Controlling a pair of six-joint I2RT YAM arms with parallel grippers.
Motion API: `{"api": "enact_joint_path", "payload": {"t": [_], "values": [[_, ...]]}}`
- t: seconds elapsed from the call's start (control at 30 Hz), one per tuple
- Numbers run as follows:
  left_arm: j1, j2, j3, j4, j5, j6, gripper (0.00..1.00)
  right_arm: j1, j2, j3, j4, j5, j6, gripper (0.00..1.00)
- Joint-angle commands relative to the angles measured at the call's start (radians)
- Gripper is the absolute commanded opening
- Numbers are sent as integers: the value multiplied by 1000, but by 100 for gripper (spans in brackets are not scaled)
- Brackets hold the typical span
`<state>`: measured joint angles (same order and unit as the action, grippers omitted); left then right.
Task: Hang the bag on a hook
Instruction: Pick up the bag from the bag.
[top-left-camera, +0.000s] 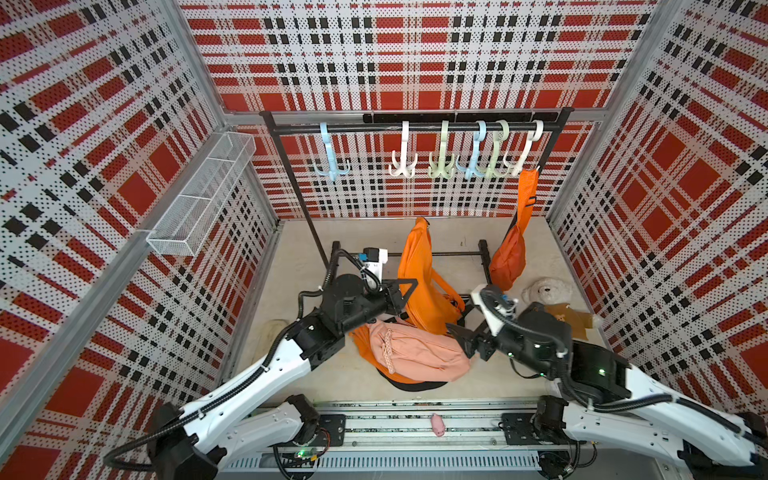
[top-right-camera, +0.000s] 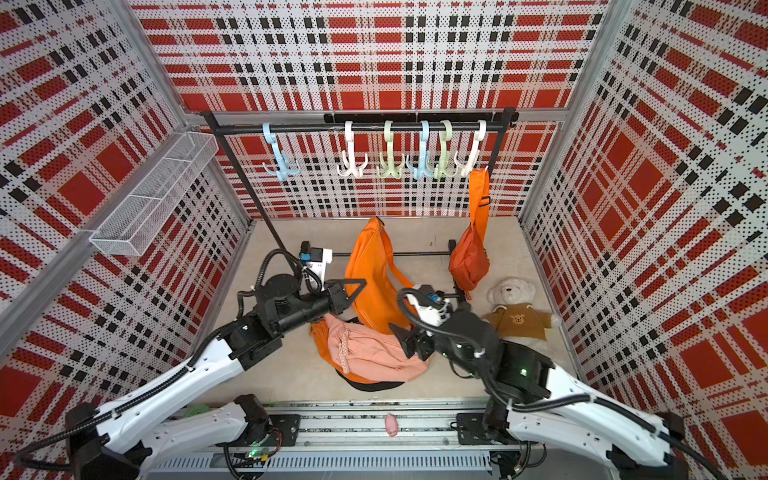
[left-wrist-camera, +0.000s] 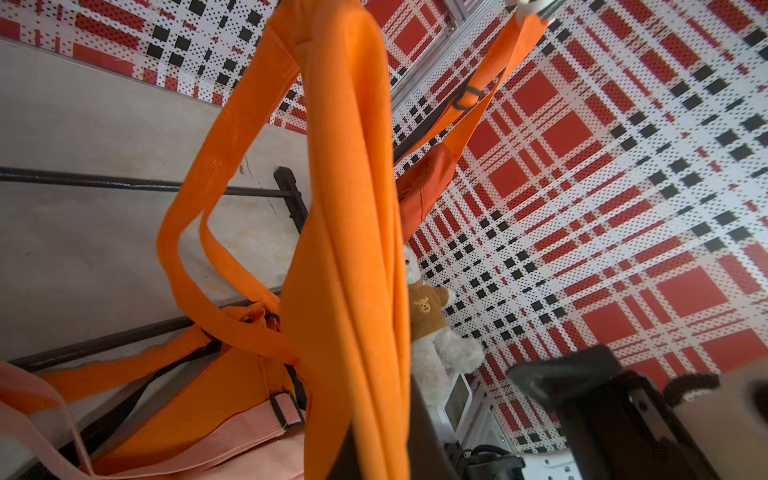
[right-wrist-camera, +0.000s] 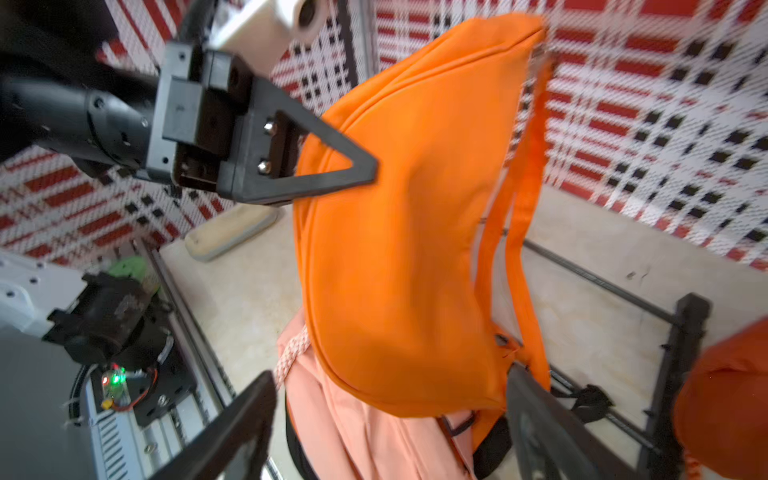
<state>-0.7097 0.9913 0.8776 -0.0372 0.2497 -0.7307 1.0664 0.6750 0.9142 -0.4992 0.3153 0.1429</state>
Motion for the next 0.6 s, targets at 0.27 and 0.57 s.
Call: {"api": "enact_joint_path", "payload": {"t": [0.27, 0.57], "values": [[128, -156, 225, -281, 518, 227, 0, -78, -107, 144, -63, 15, -127, 100], [144, -215, 297, -340, 660, 243, 0, -79, 14, 297, -94, -74, -201, 100]]}}
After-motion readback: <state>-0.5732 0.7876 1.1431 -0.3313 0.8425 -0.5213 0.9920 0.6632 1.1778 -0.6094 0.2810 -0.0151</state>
